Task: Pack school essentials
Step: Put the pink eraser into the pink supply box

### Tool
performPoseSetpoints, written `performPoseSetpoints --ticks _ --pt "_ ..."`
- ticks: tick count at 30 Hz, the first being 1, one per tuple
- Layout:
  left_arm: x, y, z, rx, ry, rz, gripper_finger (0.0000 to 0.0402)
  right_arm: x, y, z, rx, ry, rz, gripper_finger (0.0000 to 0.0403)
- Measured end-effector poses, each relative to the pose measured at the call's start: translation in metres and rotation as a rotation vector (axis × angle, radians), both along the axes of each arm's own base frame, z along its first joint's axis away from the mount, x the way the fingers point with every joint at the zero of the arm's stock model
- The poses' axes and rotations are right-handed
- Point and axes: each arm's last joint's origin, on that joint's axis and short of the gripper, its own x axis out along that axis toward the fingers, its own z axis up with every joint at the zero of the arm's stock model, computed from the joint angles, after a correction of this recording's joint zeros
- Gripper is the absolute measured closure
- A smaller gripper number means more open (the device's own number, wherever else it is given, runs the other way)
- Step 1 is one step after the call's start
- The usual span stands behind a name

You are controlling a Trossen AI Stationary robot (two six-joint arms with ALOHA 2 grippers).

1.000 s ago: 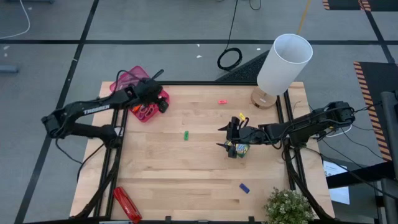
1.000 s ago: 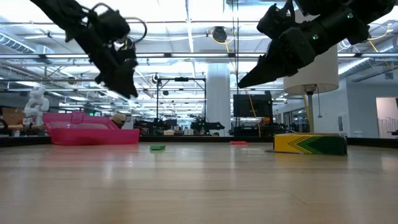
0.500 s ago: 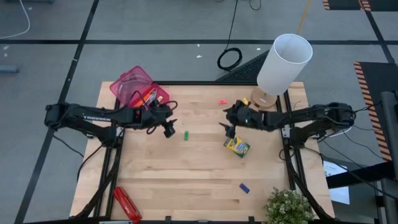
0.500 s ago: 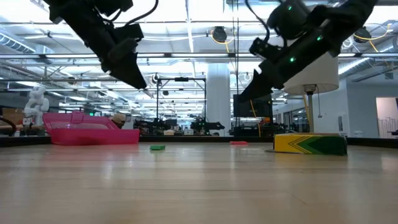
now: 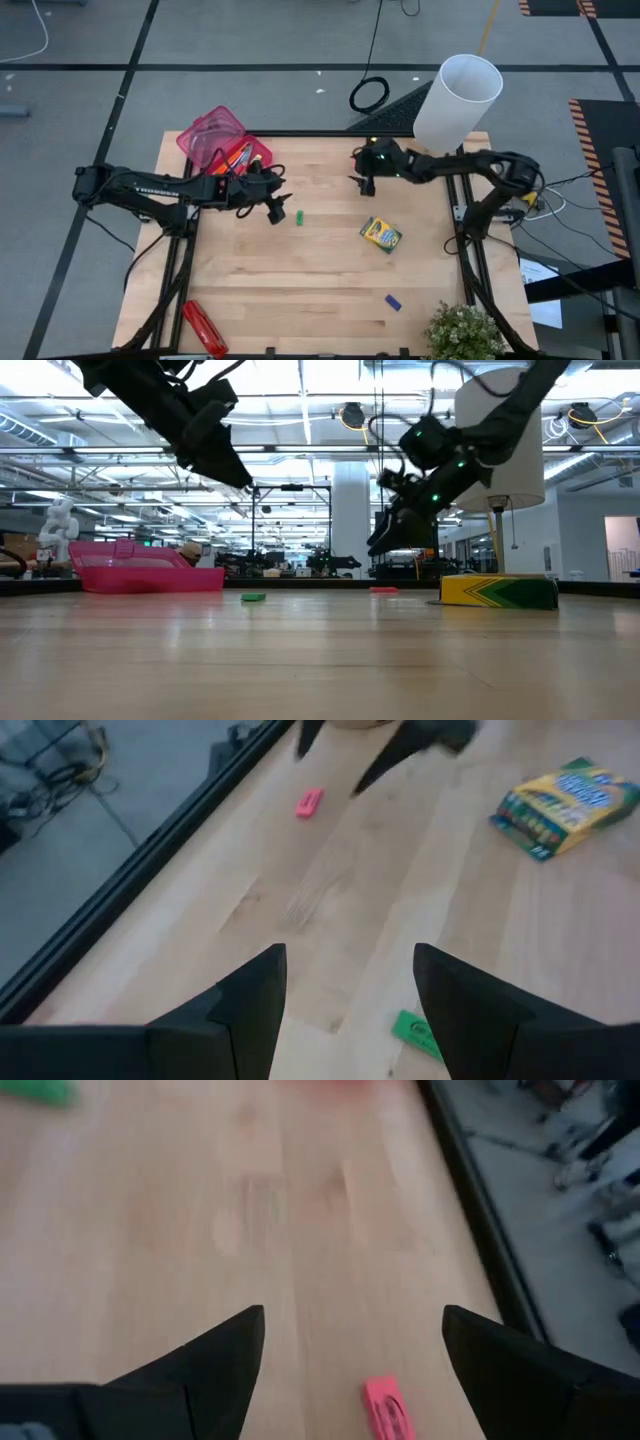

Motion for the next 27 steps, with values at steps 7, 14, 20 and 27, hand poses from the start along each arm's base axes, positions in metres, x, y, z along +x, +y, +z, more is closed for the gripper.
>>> performPoseSetpoints --ticks 7,14,20,27 --pt "0.001 0.0 0.001 0.023 0.003 -0.033 0.0179 0.005 -0.044 -0.007 0.114 0.066 0.018 0.0139" --pt "0.001 0.0 0.001 0.024 0.004 -0.034 0.0179 0.0 -0.065 -0.016 0.213 0.133 0.042 0.0164" --pt "0.001 -0.001 0.001 0.019 0.003 -0.044 0.0179 0.0 -0.07 -0.016 0.189 0.12 0.004 0.0159" --pt "0.002 -0.001 0.002 0.013 -0.007 -0.064 0.0179 -0.008 -0.077 -0.023 0.217 0.152 -0.026 0.0152"
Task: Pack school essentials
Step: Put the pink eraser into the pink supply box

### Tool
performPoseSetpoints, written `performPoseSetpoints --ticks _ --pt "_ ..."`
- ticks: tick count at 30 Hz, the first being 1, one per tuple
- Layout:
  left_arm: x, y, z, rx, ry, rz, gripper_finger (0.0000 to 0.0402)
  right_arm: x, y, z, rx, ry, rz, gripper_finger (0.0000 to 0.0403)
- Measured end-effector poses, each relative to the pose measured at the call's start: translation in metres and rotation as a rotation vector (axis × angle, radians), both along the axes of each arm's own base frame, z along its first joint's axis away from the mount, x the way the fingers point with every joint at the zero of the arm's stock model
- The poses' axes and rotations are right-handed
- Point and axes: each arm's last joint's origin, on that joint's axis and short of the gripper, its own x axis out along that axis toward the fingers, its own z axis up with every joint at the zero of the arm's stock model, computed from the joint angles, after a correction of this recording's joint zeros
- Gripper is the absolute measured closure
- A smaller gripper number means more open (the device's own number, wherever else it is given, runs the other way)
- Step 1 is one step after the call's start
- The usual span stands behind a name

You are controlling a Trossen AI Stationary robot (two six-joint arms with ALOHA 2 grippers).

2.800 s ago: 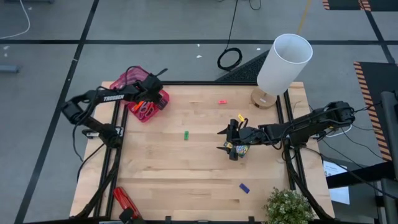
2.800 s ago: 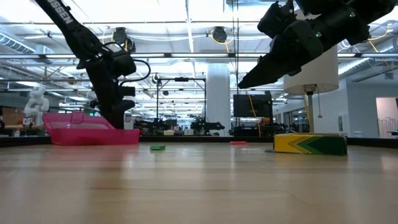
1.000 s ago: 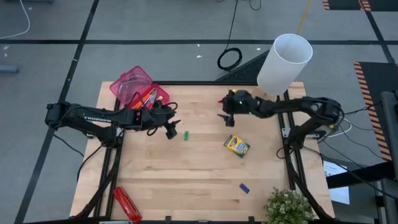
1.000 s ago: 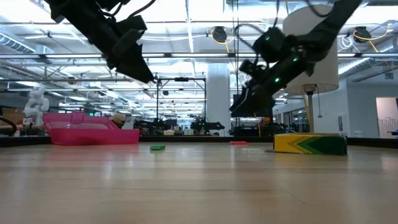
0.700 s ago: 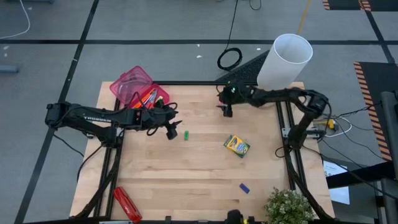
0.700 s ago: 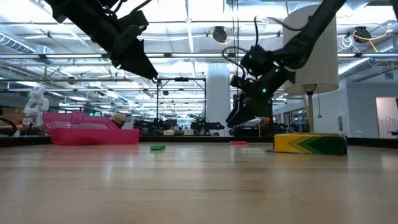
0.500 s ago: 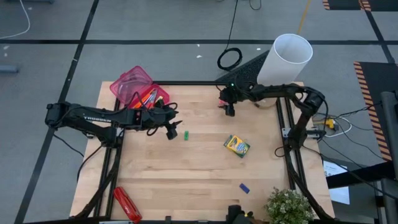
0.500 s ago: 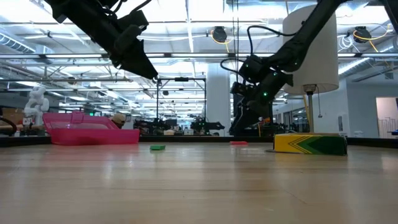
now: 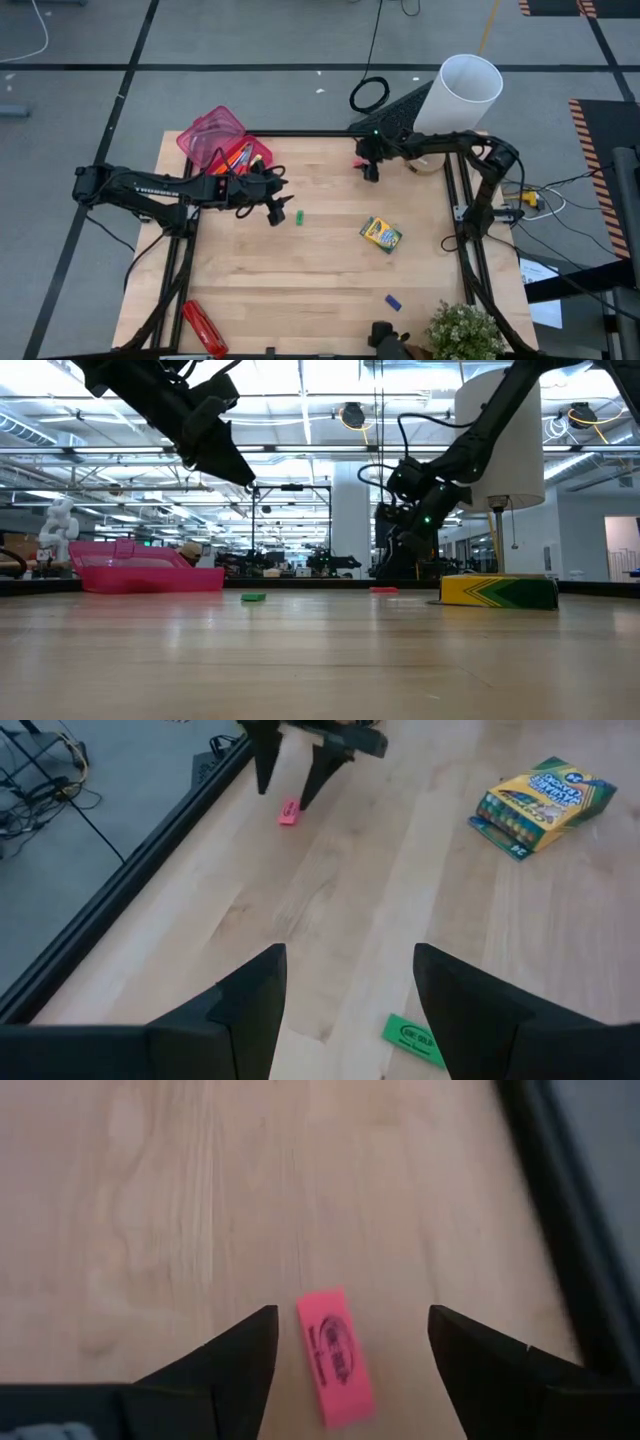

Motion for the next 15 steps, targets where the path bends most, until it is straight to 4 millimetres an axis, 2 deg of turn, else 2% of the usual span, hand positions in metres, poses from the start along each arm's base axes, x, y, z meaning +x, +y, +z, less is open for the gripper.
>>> performPoseSetpoints --ticks 8,15 --pt "0.0 0.0 0.0 0.003 -0.005 -0.002 0.0179 0.0 -0.002 -0.018 0.043 0.043 -0.005 0.0161" --pt "0.001 0.0 0.001 0.005 -0.01 -0.012 0.0179 -0.001 0.0 -0.016 0.089 0.049 -0.09 0.0179"
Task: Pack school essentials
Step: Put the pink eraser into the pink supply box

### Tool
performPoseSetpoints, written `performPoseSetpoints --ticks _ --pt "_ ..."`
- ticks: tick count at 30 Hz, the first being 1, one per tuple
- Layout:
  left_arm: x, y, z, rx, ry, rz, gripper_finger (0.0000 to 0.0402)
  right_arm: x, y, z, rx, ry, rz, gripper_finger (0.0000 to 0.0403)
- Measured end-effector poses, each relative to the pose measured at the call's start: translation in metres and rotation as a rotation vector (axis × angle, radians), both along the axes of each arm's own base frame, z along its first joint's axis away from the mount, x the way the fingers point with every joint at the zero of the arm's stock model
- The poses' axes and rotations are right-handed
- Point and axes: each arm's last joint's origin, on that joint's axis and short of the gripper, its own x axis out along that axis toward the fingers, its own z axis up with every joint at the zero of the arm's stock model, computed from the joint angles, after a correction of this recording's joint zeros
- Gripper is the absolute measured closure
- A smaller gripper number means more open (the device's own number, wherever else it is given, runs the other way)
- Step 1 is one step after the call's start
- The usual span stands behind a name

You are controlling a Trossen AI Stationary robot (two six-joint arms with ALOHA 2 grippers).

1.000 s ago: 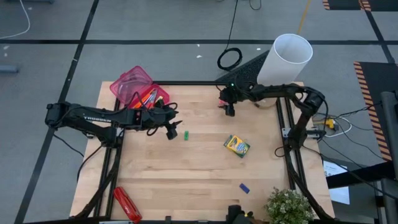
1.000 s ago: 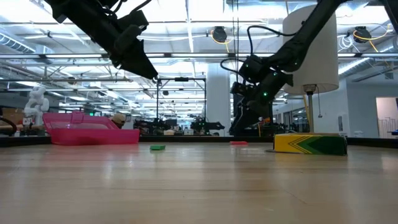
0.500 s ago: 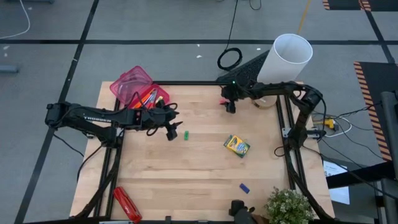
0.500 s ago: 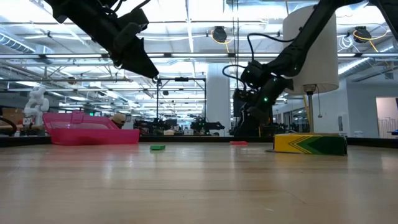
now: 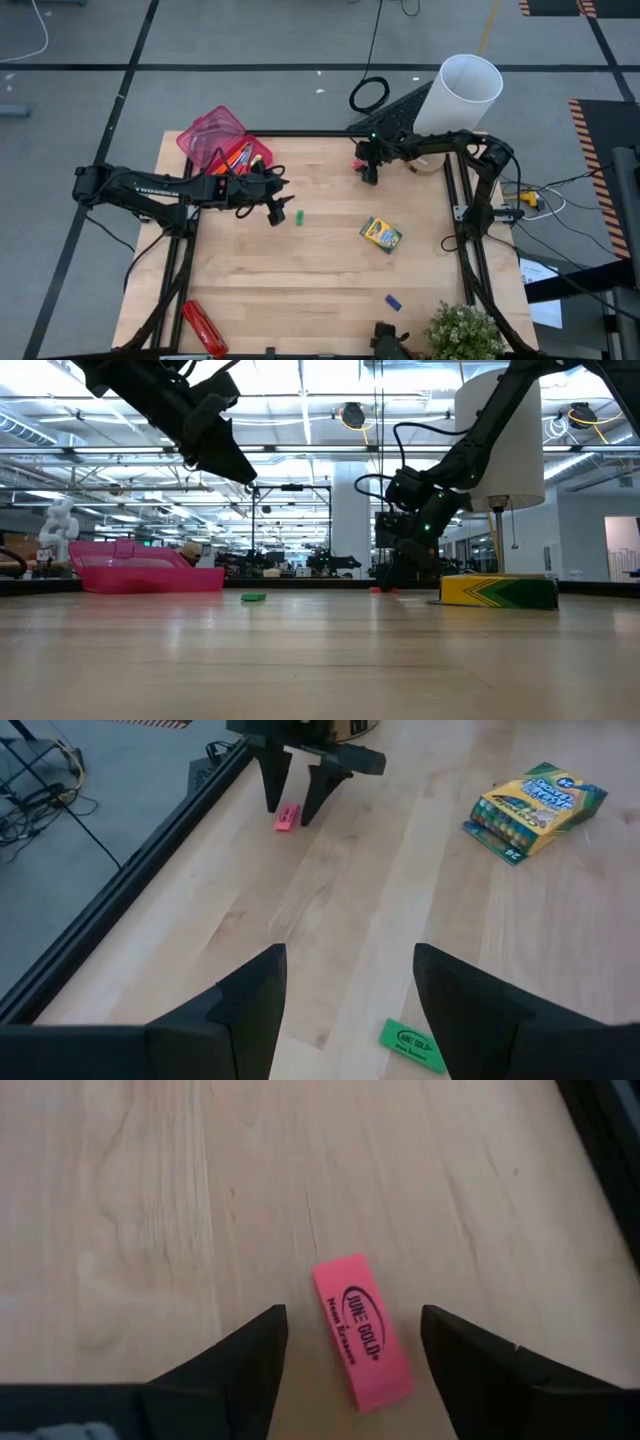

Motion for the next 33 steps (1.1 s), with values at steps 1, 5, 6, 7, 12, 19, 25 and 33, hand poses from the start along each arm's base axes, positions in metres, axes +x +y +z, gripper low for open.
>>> performPoseSetpoints --ticks 1,5,6,7,12,19,25,33 --pt "0.0 0.0 0.0 -0.001 0.0 -0.004 0.0179 -0.001 0.0 0.0 0.019 0.001 -0.019 0.0188" --pt "0.0 0.0 0.001 -0.002 -0.006 -0.009 0.0179 -0.002 0.002 0.0 0.062 0.007 -0.061 0.0229" --pt "0.001 0.0 0.001 -0.002 -0.008 -0.009 0.0179 -0.002 0.001 0.0 0.071 0.006 -0.073 0.0239" --pt "0.001 0.0 0.001 -0.002 -0.008 -0.01 0.0179 -0.001 0.001 0.001 0.082 0.008 -0.084 0.0248" --pt "0.001 -0.001 0.001 -0.003 -0.009 -0.013 0.0179 0.001 0.004 0.005 0.146 0.043 -0.085 0.0273" --pt "0.001 -0.001 0.001 0.002 -0.009 -0.018 0.0179 0.009 0.017 0.005 0.103 0.099 -0.086 0.0292" --pt "0.001 -0.001 0.001 0.003 -0.008 -0.019 0.0179 0.011 0.019 0.004 0.093 0.108 -0.092 0.0318" --pt "0.001 -0.001 0.001 0.005 -0.007 -0.02 0.0179 0.013 0.022 0.006 0.085 0.105 -0.084 0.0331"
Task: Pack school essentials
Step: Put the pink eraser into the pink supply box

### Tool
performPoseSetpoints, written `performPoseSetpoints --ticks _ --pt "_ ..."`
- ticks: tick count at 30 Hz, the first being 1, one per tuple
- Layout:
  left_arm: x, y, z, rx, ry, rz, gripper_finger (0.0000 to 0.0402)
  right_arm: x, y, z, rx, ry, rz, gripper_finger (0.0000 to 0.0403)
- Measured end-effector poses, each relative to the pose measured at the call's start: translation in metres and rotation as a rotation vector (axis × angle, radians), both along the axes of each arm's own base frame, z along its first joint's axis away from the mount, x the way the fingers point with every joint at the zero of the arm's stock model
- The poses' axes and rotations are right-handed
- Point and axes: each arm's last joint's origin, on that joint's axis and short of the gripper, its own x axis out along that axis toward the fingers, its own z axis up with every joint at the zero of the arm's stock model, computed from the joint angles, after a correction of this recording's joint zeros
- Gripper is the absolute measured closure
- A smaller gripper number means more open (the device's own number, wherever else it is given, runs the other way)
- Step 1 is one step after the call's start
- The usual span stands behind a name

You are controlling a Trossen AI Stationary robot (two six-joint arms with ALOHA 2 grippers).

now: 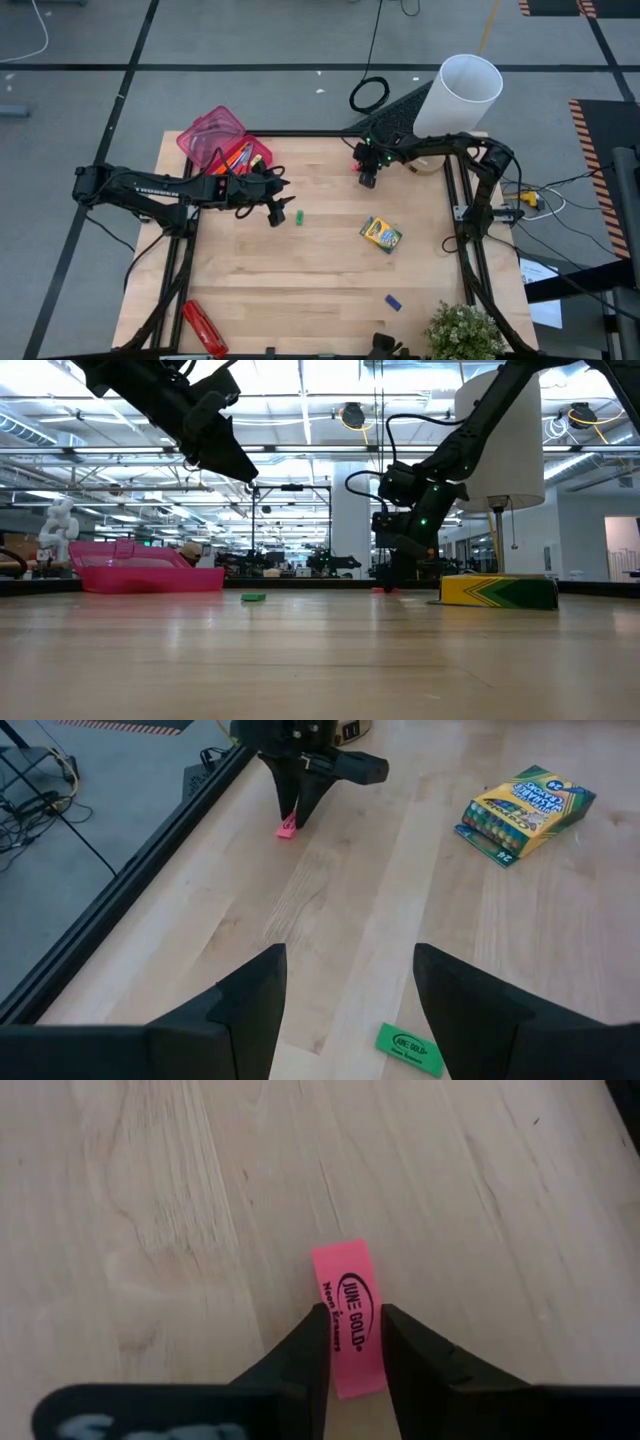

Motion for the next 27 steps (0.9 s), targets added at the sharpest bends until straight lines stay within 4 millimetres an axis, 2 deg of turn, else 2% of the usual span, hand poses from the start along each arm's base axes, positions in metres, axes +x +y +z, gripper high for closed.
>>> performPoseSetpoints --ticks 4,11,15,19,23,27 --pt "0.0 0.0 0.0 0.003 0.001 -0.002 0.0179 0.002 0.01 0.007 0.019 -0.012 0.02 0.0332" --pt "0.0 0.0 0.0 0.01 0.004 -0.007 0.0179 0.013 0.036 0.035 -0.003 -0.083 0.063 0.0332" --pt "0.001 -0.002 -0.001 0.051 0.027 -0.044 0.0179 0.022 0.059 0.047 0.022 -0.119 0.089 0.0332" --pt "0.007 -0.013 -0.01 0.138 0.101 -0.151 0.0179 0.032 0.088 0.056 0.044 -0.147 0.126 0.0332" --pt "0.021 -0.026 -0.021 0.274 0.134 -0.259 0.0179 0.042 0.119 0.062 0.068 -0.185 0.194 0.0332" --pt "0.037 -0.042 -0.027 0.431 0.094 -0.365 0.0179 0.051 0.143 0.065 0.08 -0.226 0.239 0.0332"
